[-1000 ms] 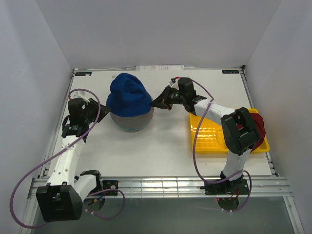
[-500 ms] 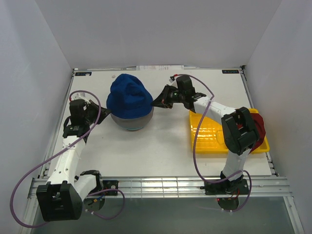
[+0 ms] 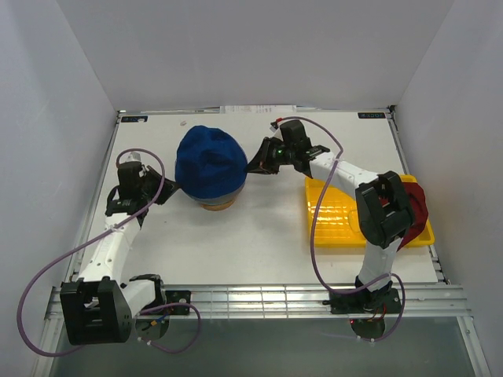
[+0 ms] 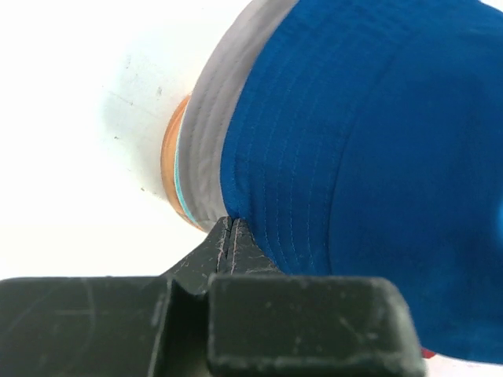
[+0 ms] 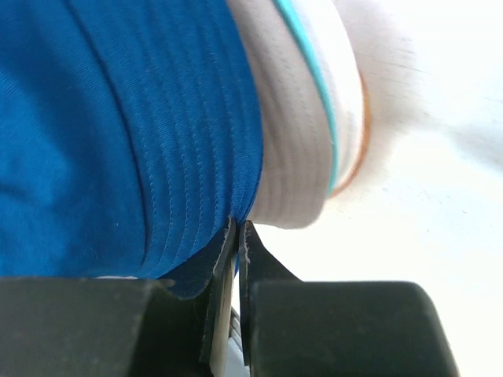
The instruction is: Stack the hats
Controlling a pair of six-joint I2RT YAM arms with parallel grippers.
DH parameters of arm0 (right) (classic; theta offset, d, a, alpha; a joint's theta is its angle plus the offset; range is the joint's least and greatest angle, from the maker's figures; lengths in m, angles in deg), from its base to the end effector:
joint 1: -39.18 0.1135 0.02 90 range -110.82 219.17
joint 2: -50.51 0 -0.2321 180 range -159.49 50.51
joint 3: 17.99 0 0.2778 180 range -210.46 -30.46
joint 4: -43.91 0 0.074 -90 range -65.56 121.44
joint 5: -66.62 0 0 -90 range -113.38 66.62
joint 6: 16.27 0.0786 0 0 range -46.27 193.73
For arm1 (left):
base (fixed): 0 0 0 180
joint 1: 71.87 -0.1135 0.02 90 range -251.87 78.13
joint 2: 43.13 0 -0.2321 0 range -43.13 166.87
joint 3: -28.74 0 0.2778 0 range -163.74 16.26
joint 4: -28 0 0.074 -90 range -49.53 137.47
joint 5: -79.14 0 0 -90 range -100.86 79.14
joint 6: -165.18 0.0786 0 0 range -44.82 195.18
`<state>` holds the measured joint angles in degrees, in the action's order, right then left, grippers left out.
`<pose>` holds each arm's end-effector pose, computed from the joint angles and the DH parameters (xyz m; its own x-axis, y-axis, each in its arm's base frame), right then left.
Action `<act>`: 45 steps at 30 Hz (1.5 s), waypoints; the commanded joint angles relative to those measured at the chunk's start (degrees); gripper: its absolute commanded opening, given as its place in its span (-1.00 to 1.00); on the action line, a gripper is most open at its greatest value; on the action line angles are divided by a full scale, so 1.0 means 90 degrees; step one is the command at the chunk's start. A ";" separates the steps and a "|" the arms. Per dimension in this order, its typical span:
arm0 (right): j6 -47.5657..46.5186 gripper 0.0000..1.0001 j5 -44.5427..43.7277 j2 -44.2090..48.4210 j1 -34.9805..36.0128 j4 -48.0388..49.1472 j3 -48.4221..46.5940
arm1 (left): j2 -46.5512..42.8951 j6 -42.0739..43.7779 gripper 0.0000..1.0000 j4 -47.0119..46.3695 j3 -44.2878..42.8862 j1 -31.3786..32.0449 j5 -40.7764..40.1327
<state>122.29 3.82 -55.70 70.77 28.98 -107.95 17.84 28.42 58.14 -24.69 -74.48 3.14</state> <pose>0.3855 0.2792 0.1841 -0.8909 0.2349 -0.3888 -0.1982 0.5691 0.7980 0.3022 -0.0053 0.1881 -0.5255 -0.7315 -0.4345 -0.3441 0.6497 -0.6779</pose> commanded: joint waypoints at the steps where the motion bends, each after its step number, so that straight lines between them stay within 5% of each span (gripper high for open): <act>1: -0.0414 -0.84 -0.0415 -0.0132 -0.0024 -0.0429 -0.0218 | 0.0042 0.0049 -1.00 0.0194 0.0029 -0.0022 -0.0413; 45: -0.1928 -0.84 -0.1450 -0.2134 -0.0102 -0.3164 -0.3157 | 0.1038 -0.0068 -1.00 0.0107 0.0585 -0.0022 -0.0306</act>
<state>108.04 -4.96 -73.01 71.49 4.34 -135.06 26.56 27.06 55.37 -21.78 -74.33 3.14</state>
